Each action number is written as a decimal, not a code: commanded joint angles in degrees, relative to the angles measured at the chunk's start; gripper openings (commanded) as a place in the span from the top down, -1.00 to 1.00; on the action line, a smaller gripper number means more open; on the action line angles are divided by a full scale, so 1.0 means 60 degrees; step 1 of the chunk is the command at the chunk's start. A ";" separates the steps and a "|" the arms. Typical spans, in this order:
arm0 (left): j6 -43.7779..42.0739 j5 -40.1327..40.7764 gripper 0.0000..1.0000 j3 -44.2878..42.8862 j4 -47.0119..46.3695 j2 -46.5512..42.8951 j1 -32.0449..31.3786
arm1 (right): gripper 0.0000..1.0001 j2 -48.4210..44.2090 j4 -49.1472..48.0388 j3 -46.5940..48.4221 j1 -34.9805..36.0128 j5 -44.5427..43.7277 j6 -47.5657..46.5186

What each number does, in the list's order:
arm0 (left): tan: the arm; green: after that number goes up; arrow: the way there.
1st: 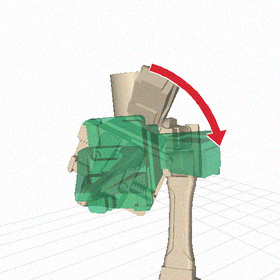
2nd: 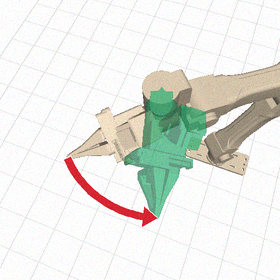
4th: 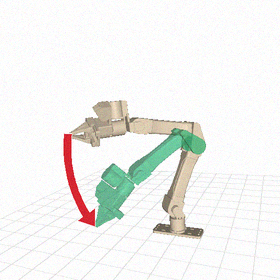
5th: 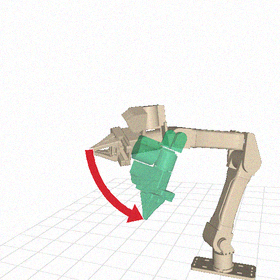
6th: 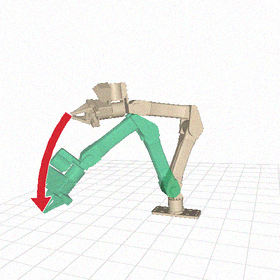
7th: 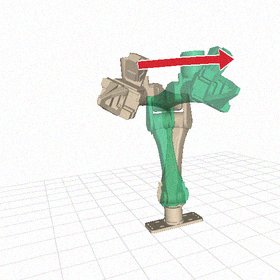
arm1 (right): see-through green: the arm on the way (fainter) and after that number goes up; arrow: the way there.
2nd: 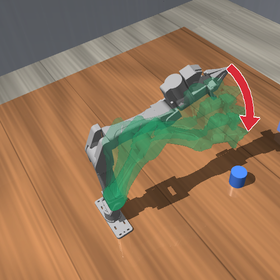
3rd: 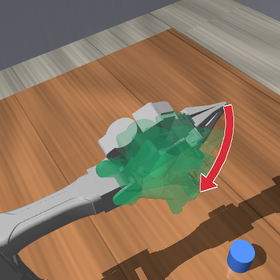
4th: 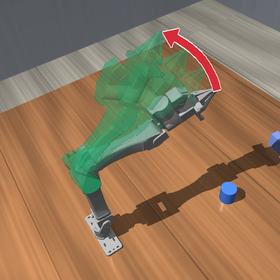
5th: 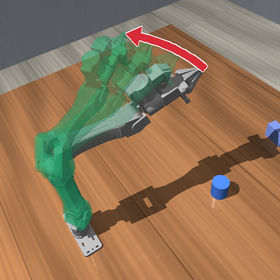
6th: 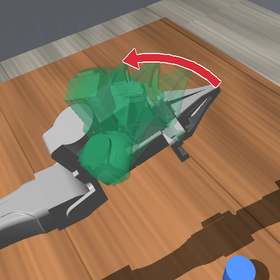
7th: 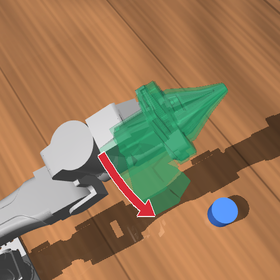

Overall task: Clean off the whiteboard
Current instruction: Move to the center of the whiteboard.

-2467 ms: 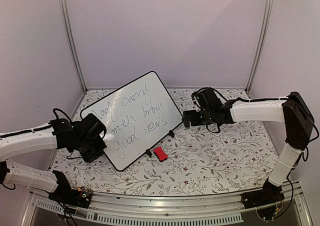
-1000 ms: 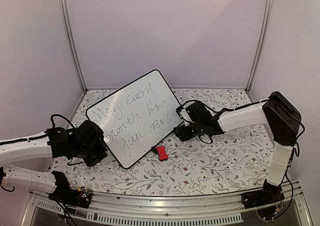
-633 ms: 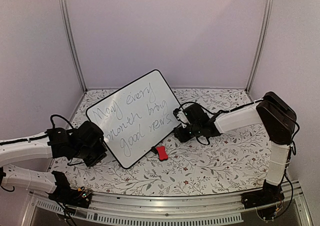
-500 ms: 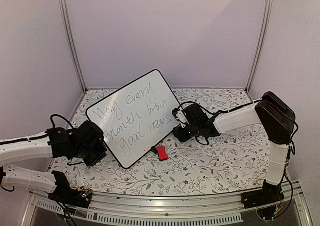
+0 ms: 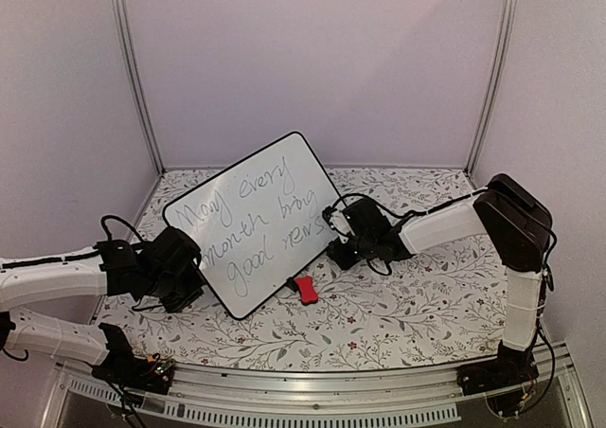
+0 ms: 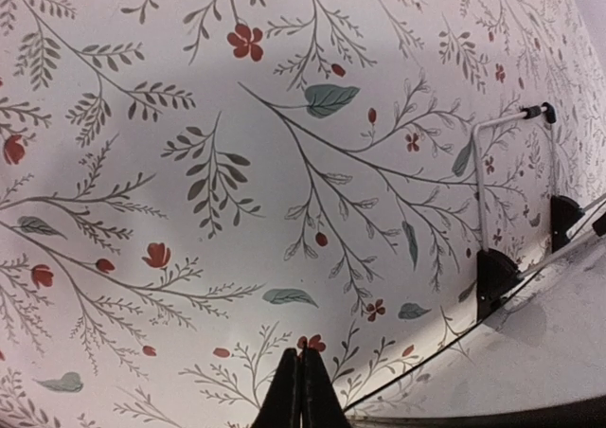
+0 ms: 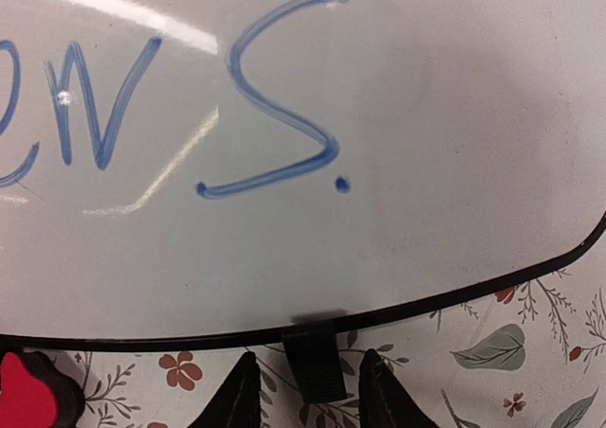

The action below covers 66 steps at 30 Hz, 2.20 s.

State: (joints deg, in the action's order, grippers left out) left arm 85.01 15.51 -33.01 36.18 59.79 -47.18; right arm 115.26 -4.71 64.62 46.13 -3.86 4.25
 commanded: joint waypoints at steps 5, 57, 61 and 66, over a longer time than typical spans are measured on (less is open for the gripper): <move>-0.0155 -0.0016 1.00 0.0094 -0.0279 -0.0050 0.0156 | 0.40 0.0315 -0.0328 0.0395 0.0048 0.0100 -0.0333; -0.1308 0.0311 1.00 0.0614 -0.1596 0.0111 0.1188 | 1.00 -0.0167 -0.0665 -0.0573 0.0068 0.0277 -0.0439; -0.1286 0.0066 1.00 0.0660 -0.2172 0.0456 0.1192 | 1.00 -0.0196 -0.0694 -0.0604 0.0119 0.0290 -0.0429; -0.1358 -0.0146 1.00 0.0632 -0.2679 0.0781 0.1185 | 1.00 -0.0282 -0.0737 -0.0669 0.0134 0.0296 -0.0487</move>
State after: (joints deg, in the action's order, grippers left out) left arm 77.93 15.81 -28.14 24.34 63.29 -40.64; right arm 115.77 -10.83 62.37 46.50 -2.76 0.58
